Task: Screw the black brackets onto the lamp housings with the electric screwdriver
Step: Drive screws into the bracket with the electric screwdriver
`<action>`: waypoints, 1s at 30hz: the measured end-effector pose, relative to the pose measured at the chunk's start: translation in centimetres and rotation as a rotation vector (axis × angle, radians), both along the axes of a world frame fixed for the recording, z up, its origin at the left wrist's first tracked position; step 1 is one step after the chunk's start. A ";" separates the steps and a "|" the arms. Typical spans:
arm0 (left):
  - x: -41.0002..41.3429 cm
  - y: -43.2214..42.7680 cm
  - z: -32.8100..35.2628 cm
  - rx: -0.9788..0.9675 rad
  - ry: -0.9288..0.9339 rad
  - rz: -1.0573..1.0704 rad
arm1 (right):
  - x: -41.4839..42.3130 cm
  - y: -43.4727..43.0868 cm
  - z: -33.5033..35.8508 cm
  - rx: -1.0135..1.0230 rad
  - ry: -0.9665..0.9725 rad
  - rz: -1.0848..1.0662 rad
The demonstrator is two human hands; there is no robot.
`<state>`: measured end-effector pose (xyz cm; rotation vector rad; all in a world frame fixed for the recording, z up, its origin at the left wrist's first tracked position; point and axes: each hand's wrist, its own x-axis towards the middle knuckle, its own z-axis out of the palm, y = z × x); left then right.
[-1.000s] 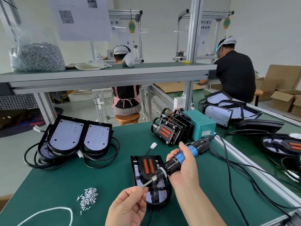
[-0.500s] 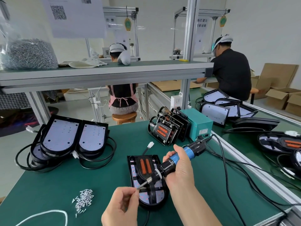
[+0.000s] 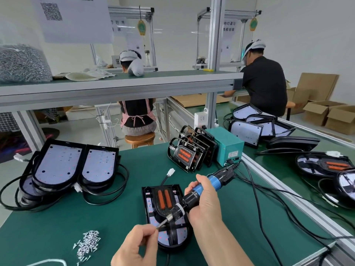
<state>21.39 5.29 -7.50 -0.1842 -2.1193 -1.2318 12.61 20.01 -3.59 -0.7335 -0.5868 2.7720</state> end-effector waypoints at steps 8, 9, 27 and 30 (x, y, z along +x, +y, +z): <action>-0.6 -0.8 0.2 -0.180 0.133 -0.045 | -0.3 -0.1 -0.3 -0.053 -0.025 0.030; -0.7 -0.8 0.3 -0.192 0.136 -0.051 | -0.4 0.0 -0.3 -0.059 -0.023 0.028; -3.4 -1.5 -2.4 0.072 -0.156 -0.153 | -2.1 1.5 0.9 -0.073 -0.023 -0.037; -3.5 -1.2 -2.8 0.117 -0.245 -0.132 | -2.7 1.8 1.5 -0.052 0.019 -0.066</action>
